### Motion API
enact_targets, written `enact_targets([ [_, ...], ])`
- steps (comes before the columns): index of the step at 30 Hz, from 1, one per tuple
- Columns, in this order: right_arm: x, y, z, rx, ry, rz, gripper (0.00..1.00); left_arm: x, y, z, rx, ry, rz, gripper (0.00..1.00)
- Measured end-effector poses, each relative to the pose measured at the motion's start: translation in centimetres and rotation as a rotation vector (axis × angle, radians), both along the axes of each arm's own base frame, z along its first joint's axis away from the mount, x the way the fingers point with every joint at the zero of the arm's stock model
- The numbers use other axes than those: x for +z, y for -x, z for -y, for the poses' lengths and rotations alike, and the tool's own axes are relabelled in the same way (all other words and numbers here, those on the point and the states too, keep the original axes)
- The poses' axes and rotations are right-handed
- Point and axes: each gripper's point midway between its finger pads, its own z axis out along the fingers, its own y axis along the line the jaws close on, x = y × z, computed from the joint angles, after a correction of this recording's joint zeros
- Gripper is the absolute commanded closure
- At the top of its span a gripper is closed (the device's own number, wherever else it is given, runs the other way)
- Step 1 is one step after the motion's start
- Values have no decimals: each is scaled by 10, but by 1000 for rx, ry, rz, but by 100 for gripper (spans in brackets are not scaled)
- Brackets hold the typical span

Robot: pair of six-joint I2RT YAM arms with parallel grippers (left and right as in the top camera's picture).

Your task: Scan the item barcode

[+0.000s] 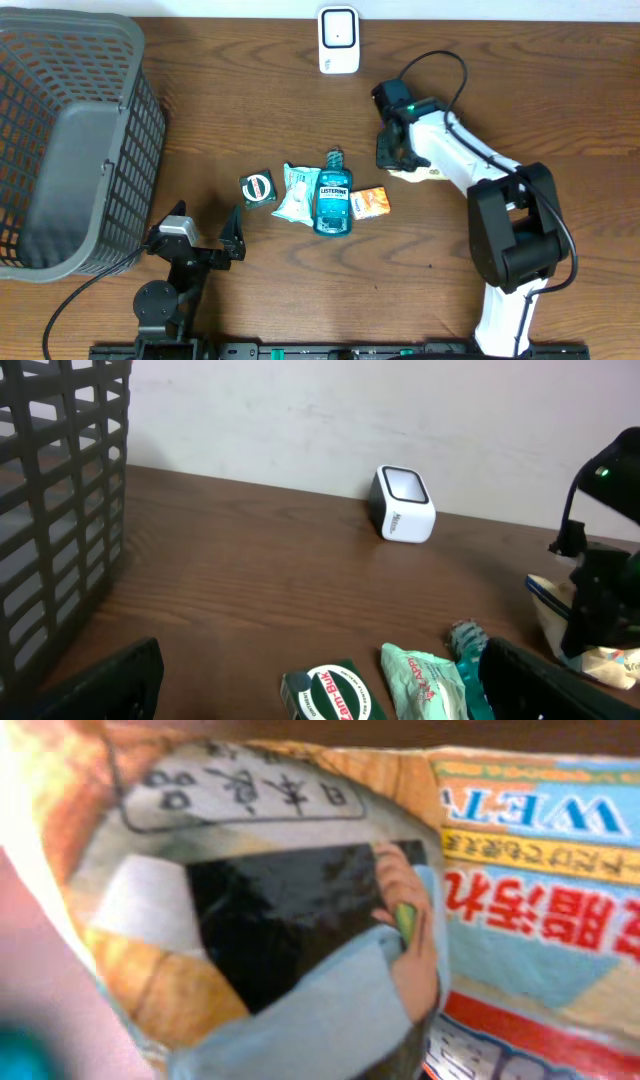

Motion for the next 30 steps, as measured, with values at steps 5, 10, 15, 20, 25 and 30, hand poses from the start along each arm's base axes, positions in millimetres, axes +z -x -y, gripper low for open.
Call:
enact_targets([
  [5, 47, 51, -42, 313, -325, -179, 99, 0, 0, 0, 0, 0, 0, 2],
  [10, 148, 91, -60, 610, -631, -75, 99, 0, 0, 0, 0, 0, 0, 2],
  [15, 218, 118, -67, 792, -834, 89, 99, 0, 0, 0, 0, 0, 0, 2],
  [20, 237, 132, -78, 900, -952, 142, 99, 0, 0, 0, 0, 0, 0, 2],
  [25, 240, 138, -80, 1017, -985, 204, 99, 0, 0, 0, 0, 0, 0, 2],
  [30, 268, 146, -92, 1017, -1173, 262, 90, 0, 0, 0, 0, 0, 0, 2],
])
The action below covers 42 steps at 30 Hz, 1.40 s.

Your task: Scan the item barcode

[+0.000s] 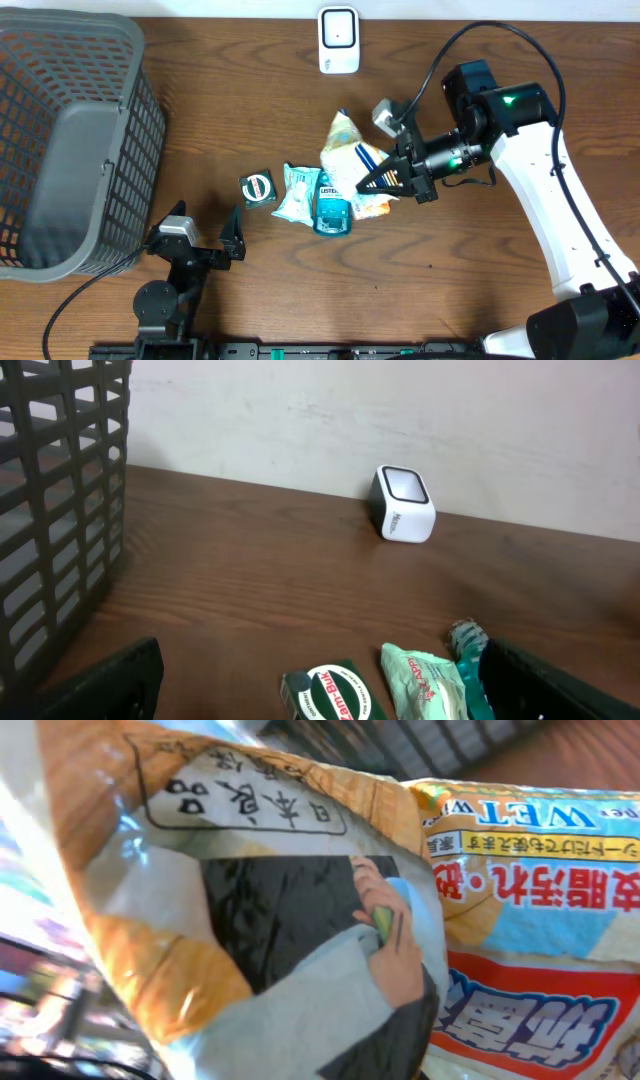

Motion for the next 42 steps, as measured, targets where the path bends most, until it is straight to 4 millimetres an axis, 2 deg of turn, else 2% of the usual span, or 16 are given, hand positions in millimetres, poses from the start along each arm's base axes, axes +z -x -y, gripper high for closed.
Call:
enact_targets([
  [2, 13, 1, -4, -6, -71, -46, 89, 0, 0, 0, 0, 0, 0, 2],
  [3, 19, 2, -5, -9, -99, -71, 98, 0, 0, 0, 0, 0, 0, 2],
  [5, 21, 0, -6, -10, -116, -67, 99, 0, 0, 0, 0, 0, 0, 2],
  [8, 10, -3, -7, -6, -59, -19, 99, 0, 0, 0, 0, 0, 0, 2],
  [11, -2, 2, -13, 27, -11, 14, 99, 0, 0, 0, 0, 0, 0, 2],
  [16, -15, 20, -43, 136, -91, 41, 99, 0, 0, 0, 0, 0, 0, 2],
  [20, -44, 17, -68, 179, -147, 7, 99, 0, 0, 0, 0, 0, -1, 2],
  [24, -93, -12, -87, 120, -104, -197, 99, 0, 0, 0, 0, 0, 0, 2],
  [27, -128, -29, -88, 49, -29, -376, 99, 0, 0, 0, 0, 0, 0, 2],
  [30, -157, -41, -72, -70, 90, -558, 99, 0, 0, 0, 0, 0, 0, 2],
  [33, -168, -54, -48, -182, 163, -657, 99, 0, 0, 0, 0, 0, 0, 2],
  [36, -178, -69, -18, -295, 218, -722, 99, 0, 0, 0, 0, 0, 0, 2],
  [37, -186, -78, 1, -363, 254, -739, 99, 0, 0, 0, 0, 0, 0, 2],
  [42, -221, -97, 58, -565, 441, -730, 99, 0, 0, 0, 0, 0, 0, 2],
])
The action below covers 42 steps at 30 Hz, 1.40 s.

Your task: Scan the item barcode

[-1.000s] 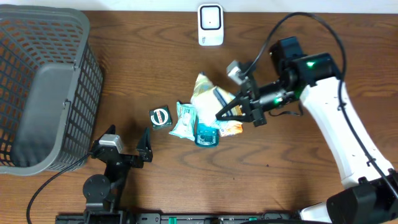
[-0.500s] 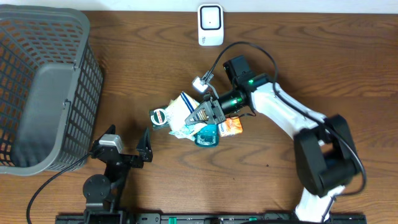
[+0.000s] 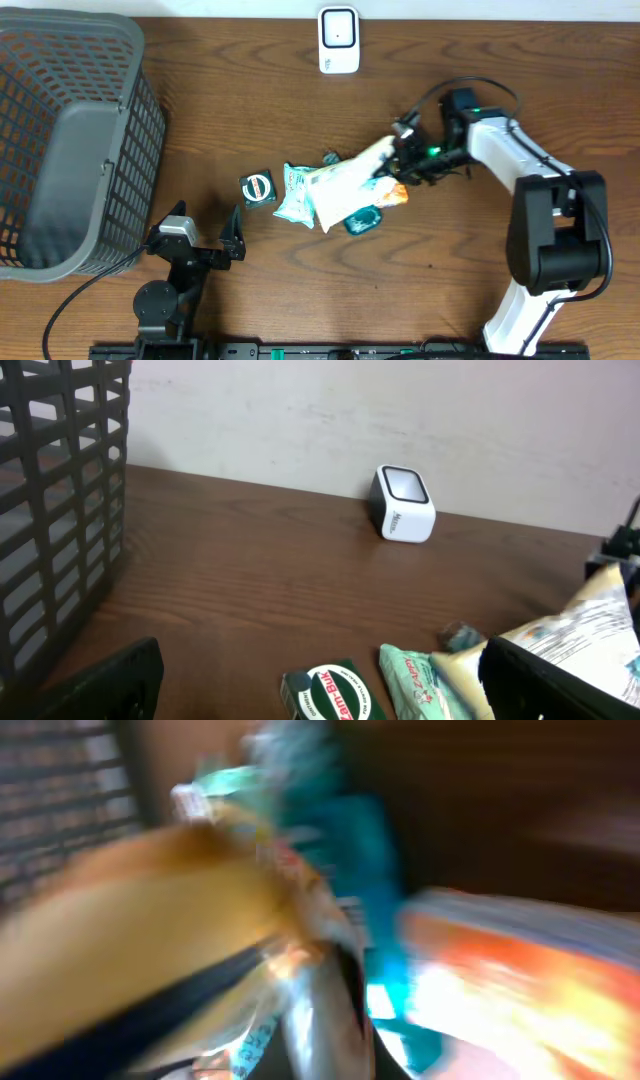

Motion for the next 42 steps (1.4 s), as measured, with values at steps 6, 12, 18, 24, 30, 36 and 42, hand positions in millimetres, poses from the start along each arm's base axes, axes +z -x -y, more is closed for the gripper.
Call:
enact_targets([
  [6, -21, -9, 36, -56, 170, 5, 98, 0, 0, 0, 0, 0, 0, 2],
  [12, -17, -15, 45, -63, 240, 5, 59, 0, 0, 0, 0, 0, 0, 2],
  [18, -5, -26, 64, -78, 373, 23, 1, 0, 0, 0, 0, 0, 0, 2],
  [24, 30, -27, 84, -183, 503, 21, 1, 0, 0, 0, 0, 0, 0, 3],
  [30, 62, -1, 80, -308, 487, -114, 1, 0, 0, 0, 0, 0, 0, 2],
  [36, 40, 10, 53, -390, 464, -231, 1, 0, 0, 0, 0, 0, 0, 2],
  [42, -3, 15, 28, -451, 436, -256, 1, 0, 0, 0, 0, 0, 0, 2],
])
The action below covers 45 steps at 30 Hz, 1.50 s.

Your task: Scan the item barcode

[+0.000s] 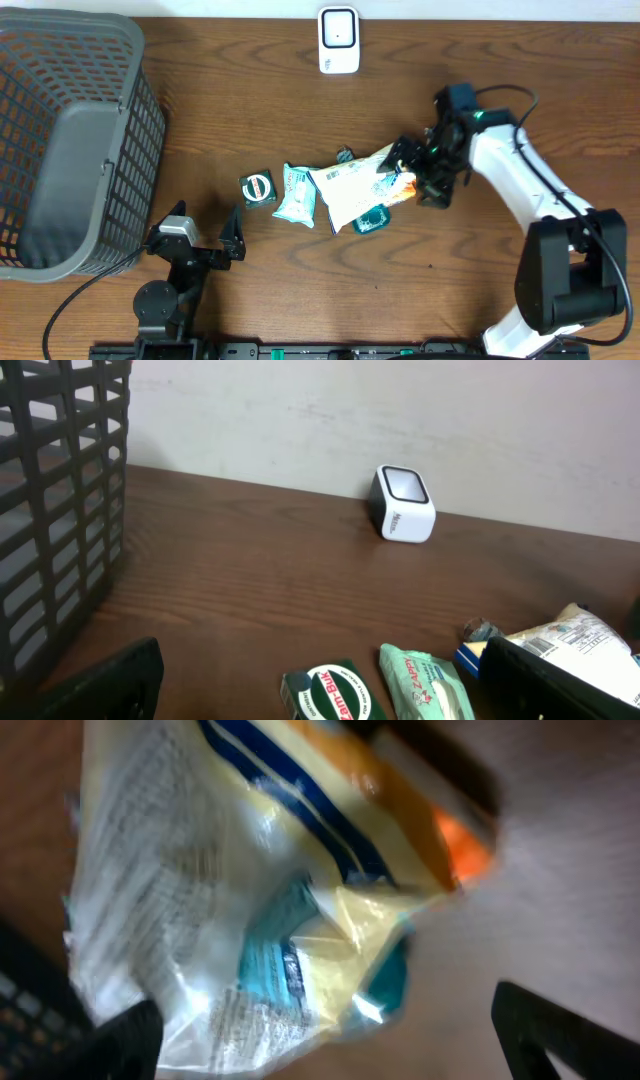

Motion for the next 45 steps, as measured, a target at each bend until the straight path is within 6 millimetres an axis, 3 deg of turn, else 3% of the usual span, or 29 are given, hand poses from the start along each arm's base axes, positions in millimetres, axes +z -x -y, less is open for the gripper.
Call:
enact_targets([
  [4, -10, -5, -14, -13, -40, 42, 1, 0, 0, 0, 0, 0, 0, 2],
  [16, -4, -21, -45, 3, -80, 140, 1, 0, 0, 0, 0, 0, 0, 2],
  [18, -6, -22, -48, 14, -46, 159, 7, 0, 0, 0, 0, 0, 0, 2],
  [20, -8, -20, -52, 26, -18, 169, 19, 0, 0, 0, 0, 0, 0, 2],
  [21, -9, -19, -55, 35, -10, 178, 29, 0, 0, 0, 0, 0, 0, 2],
  [22, -11, -19, -59, 42, 0, 193, 58, 0, 0, 0, 0, 0, 0, 2],
  [23, -12, -19, -62, 49, 9, 206, 80, 0, 0, 0, 0, 0, 0, 2],
  [25, -17, -16, -67, 69, 30, 227, 99, 0, 0, 0, 0, 0, 0, 2],
  [32, -10, -15, -78, 99, 9, 287, 99, 0, 0, 0, 0, 0, 0, 2],
  [37, 0, -18, -77, 237, -88, 353, 99, 0, 0, 0, 0, 0, 0, 2],
  [41, 36, -13, -56, 371, -202, 453, 99, 0, 0, 0, 0, 0, 0, 2],
  [45, 90, 0, -22, 431, -220, 594, 99, 0, 0, 0, 0, 0, 0, 2],
])
